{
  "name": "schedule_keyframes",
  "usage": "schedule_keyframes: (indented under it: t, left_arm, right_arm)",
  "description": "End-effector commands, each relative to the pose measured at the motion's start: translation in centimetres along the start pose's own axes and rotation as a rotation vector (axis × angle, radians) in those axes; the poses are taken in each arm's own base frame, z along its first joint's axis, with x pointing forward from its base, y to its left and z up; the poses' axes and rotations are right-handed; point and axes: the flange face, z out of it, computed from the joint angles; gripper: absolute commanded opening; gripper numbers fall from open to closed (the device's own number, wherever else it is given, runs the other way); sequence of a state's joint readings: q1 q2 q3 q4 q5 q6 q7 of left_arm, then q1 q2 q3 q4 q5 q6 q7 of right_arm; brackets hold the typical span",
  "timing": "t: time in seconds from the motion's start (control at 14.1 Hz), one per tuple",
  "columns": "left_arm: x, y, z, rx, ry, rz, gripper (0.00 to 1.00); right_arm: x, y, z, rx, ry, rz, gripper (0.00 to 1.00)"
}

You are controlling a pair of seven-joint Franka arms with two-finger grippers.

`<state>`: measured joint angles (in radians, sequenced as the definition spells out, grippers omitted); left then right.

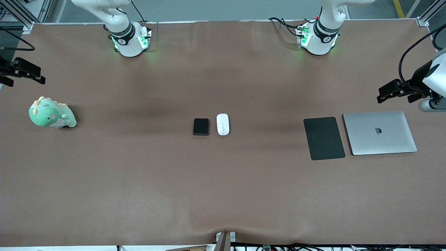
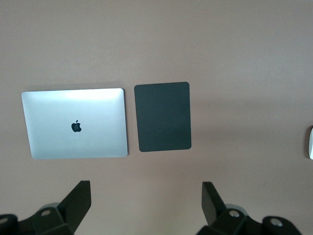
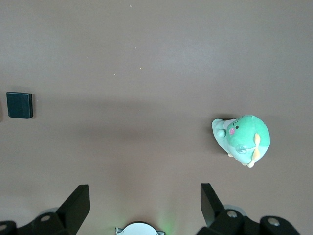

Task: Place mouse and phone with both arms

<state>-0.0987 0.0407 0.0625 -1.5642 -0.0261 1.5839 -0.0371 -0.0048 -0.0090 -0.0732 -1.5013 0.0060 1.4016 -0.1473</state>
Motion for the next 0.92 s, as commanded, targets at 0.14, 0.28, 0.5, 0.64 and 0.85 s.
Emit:
schedule_keyframes:
  t: [0.14, 0.28, 0.5, 0.64, 0.85]
  left_arm:
    - [0.1, 0.0, -0.7, 0.003, 0.007, 0.023, 1.0]
    - [0.1, 0.1, -0.7, 0.003, 0.007, 0.024, 1.0]
    - [0.1, 0.1, -0.7, 0.003, 0.007, 0.023, 1.0]
    - [0.1, 0.1, -0.7, 0.003, 0.007, 0.021, 1.0]
    - [0.0, 0.4, -0.8, 0.002, 0.009, 0.012, 1.0]
  right_arm:
    - [-0.8, 0.1, -0.8, -0.003, 0.012, -0.003, 1.0]
    - [-0.8, 0.3, -0.8, -0.003, 0.014, 0.0, 1.0]
    - [-0.9, 0.9, -0.8, -0.003, 0.018, 0.011, 1.0]
    - [-0.9, 0.9, -0.8, -0.003, 0.02, 0.011, 1.0]
    - [-0.9, 1.0, -0.8, -0.002, 0.016, 0.014, 1.0]
